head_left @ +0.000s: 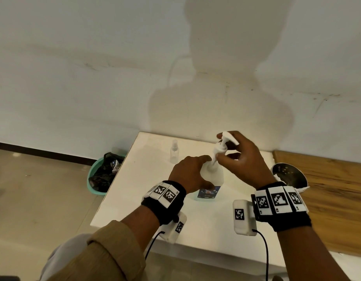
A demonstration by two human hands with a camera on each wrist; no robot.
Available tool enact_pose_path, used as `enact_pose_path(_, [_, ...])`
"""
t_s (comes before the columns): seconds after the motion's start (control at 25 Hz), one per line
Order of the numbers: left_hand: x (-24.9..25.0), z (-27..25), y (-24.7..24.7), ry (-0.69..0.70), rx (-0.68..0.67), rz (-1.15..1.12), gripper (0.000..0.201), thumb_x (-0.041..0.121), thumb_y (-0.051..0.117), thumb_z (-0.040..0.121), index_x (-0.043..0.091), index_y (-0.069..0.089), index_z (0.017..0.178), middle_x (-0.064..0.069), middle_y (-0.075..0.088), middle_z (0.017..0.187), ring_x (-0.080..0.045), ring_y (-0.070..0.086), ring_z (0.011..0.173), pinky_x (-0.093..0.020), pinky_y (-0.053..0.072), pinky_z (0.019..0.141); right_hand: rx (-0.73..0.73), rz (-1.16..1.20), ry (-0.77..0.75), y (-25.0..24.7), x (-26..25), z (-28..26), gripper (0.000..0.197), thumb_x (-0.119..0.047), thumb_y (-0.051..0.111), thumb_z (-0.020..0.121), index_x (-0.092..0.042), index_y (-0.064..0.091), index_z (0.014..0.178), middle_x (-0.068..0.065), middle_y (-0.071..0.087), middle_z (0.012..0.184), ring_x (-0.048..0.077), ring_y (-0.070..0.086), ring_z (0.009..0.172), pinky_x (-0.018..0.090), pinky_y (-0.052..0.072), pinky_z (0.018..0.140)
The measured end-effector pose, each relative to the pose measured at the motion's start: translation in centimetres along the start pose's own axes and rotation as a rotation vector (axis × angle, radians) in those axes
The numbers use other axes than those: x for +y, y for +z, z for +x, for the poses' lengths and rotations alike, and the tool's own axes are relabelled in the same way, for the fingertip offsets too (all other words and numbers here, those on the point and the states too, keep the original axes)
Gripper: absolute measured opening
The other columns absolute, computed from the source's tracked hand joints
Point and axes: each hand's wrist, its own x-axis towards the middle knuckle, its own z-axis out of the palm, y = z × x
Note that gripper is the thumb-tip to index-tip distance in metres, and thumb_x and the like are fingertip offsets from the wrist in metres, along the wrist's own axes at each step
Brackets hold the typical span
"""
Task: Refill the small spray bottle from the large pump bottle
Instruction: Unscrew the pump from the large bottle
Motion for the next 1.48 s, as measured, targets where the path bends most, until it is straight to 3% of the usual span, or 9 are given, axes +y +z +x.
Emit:
enact_pose_path(0.36, [0.0, 0.1, 0.1, -0.013, -0.005, -0.004, 0.076, 0.045, 0.087, 0.059, 0.034, 0.051, 0.125, 0.004, 0.069, 0.107, -0.021, 0.064, 0.098, -0.04, 0.054, 0.085, 0.329, 0.247, -0.034, -3.1, -2.3, 0.4, 0.027, -0.003, 0.067, 0.089, -0.012, 0.063, 0.115, 0.003, 0.068, 0.102, 0.013, 0.068, 0.093, 0.026, 0.057, 0.077])
enact_pose_path(0.6, [0.3, -0.2, -0.2, -0.015, -0.012, 0.005, 0.076, 0.043, 0.086, 0.061, 0.033, 0.051, 0.127, 0.003, 0.068, 0.11, -0.022, 0.063, 0.1, -0.038, 0.054, 0.087, 0.482, 0.215, -0.071, -4.2, -2.5, 0.6, 0.029, -0.011, 0.068, 0.09, -0.001, 0.063, 0.117, 0.004, 0.067, 0.101, 0.011, 0.066, 0.088, 0.023, 0.055, 0.075])
enact_pose_path(0.72, [0.5, -0.3, -0.4, -0.009, -0.013, 0.019, 0.075, 0.043, 0.086, 0.062, 0.032, 0.051, 0.128, 0.003, 0.067, 0.112, -0.021, 0.063, 0.102, -0.037, 0.053, 0.086, 0.535, 0.191, -0.102, -4.6, -2.5, 0.8, 0.03, -0.014, 0.071, 0.089, -0.002, 0.063, 0.116, 0.01, 0.068, 0.101, 0.019, 0.067, 0.09, 0.026, 0.055, 0.076])
enact_pose_path(0.8, [0.6, -0.4, -0.5, -0.004, -0.013, 0.023, 0.076, 0.044, 0.086, 0.063, 0.031, 0.05, 0.129, 0.004, 0.066, 0.115, -0.021, 0.061, 0.104, -0.037, 0.052, 0.087, 0.527, 0.116, -0.095, -4.7, -2.2, 0.8, 0.031, -0.014, 0.072, 0.087, -0.005, 0.062, 0.115, 0.01, 0.069, 0.102, 0.019, 0.069, 0.091, 0.024, 0.056, 0.076])
enact_pose_path(0.96, [0.8, -0.7, -0.7, 0.021, -0.017, 0.053, 0.074, 0.045, 0.084, 0.066, 0.03, 0.05, 0.13, 0.006, 0.064, 0.119, -0.019, 0.058, 0.11, -0.037, 0.05, 0.089, 0.461, -0.239, 0.049, -3.6, 0.3, 0.6, 0.03, -0.014, 0.076, 0.078, -0.015, 0.066, 0.107, 0.003, 0.069, 0.098, 0.016, 0.064, 0.082, 0.001, 0.041, 0.065])
enact_pose_path(1.04, [0.8, -0.8, -1.0, 0.027, -0.015, 0.051, 0.072, 0.046, 0.083, 0.066, 0.03, 0.051, 0.129, 0.008, 0.064, 0.12, -0.018, 0.057, 0.112, -0.036, 0.049, 0.09, 0.395, -0.327, 0.103, -2.7, 1.9, 0.4, 0.029, -0.014, 0.077, 0.075, -0.016, 0.066, 0.102, 0.002, 0.068, 0.094, 0.019, 0.063, 0.081, 0.009, 0.043, 0.066])
enact_pose_path(1.16, [1.0, -0.9, -1.4, 0.038, -0.026, 0.049, 0.072, 0.045, 0.084, 0.067, 0.027, 0.052, 0.129, 0.007, 0.063, 0.124, -0.018, 0.055, 0.115, -0.037, 0.048, 0.093, 0.307, -0.368, 0.169, -1.4, 3.7, 0.0, 0.028, -0.017, 0.078, 0.076, -0.019, 0.065, 0.1, 0.0, 0.068, 0.091, 0.02, 0.063, 0.081, 0.034, 0.054, 0.073])
enact_pose_path(1.32, [0.3, -0.8, -2.2, 0.014, -0.078, 0.088, 0.091, 0.045, 0.085, 0.066, 0.029, 0.04, 0.143, 0.008, 0.053, 0.138, -0.015, 0.049, 0.125, -0.031, 0.039, 0.097, 0.266, -0.493, 0.295, -0.3, 4.6, -0.4, 0.023, -0.021, 0.075, 0.079, -0.021, 0.066, 0.1, -0.002, 0.068, 0.088, 0.019, 0.061, 0.08, 0.028, 0.044, 0.069])
enact_pose_path(1.48, [-1.0, -0.6, -3.2, -0.043, -0.111, 0.113, 0.093, 0.042, 0.087, 0.064, 0.03, 0.039, 0.142, 0.01, 0.052, 0.14, -0.014, 0.049, 0.126, -0.037, 0.044, 0.101, 0.211, -0.498, 0.443, 0.4, 5.8, -0.9, 0.022, -0.013, 0.071, 0.08, -0.018, 0.064, 0.1, 0.001, 0.067, 0.096, 0.023, 0.06, 0.088, 0.028, 0.042, 0.071])
